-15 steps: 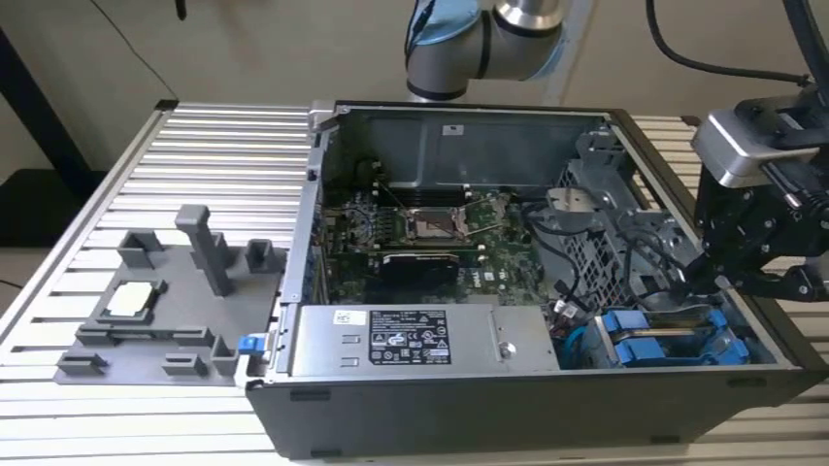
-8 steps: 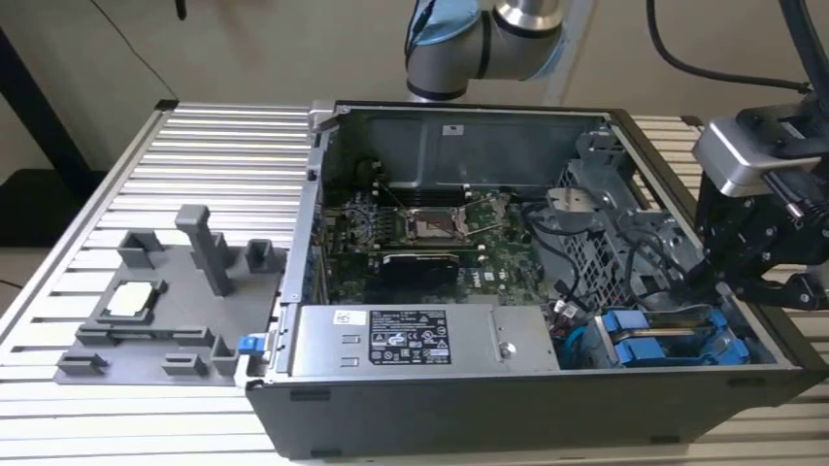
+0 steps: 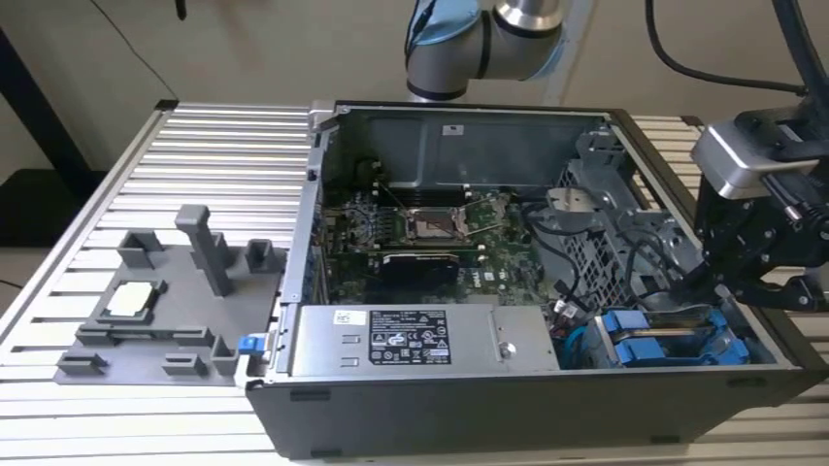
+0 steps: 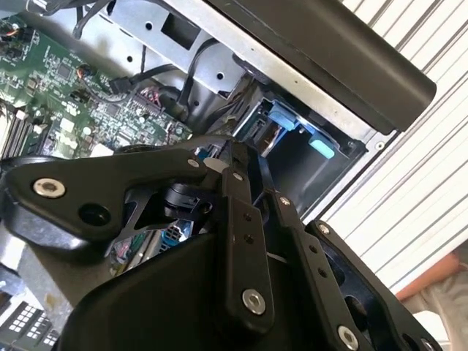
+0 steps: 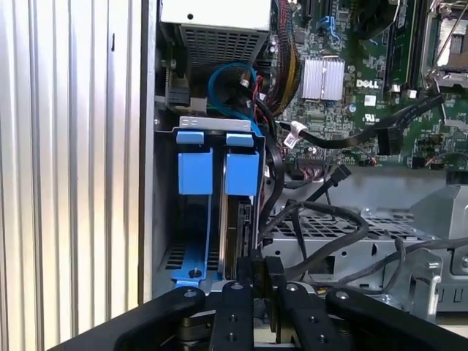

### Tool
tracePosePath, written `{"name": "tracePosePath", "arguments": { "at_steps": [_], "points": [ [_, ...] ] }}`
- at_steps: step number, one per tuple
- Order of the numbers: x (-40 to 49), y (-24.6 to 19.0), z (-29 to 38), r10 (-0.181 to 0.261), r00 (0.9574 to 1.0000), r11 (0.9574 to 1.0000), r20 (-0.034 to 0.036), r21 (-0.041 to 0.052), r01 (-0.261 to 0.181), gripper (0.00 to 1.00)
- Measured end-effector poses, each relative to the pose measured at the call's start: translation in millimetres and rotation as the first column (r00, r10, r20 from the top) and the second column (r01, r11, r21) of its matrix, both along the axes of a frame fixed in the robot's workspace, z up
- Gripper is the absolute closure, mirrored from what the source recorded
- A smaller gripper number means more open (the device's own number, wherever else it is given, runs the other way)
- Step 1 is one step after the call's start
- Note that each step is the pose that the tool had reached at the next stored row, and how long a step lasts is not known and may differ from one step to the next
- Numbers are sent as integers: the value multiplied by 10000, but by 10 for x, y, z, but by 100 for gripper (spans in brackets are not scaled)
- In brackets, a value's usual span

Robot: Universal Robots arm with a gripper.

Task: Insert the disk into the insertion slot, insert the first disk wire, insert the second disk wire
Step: 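Insert the first disk wire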

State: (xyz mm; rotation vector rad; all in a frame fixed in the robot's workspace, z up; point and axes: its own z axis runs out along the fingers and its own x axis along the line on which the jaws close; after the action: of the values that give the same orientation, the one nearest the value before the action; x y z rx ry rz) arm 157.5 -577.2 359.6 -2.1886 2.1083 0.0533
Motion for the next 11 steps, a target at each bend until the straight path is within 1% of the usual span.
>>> {"name": "tracePosePath", "arguments": {
  "at_steps": [4,10,11],
  "points": [
    [10,0,-52,-27,10000,10000,-3,-2,27,81],
    [27,0,-103,-43,10000,10000,-42,-6,43,81],
    [32,0,-107,-43,10000,10000,-56,-7,43,81]
  ]
}}
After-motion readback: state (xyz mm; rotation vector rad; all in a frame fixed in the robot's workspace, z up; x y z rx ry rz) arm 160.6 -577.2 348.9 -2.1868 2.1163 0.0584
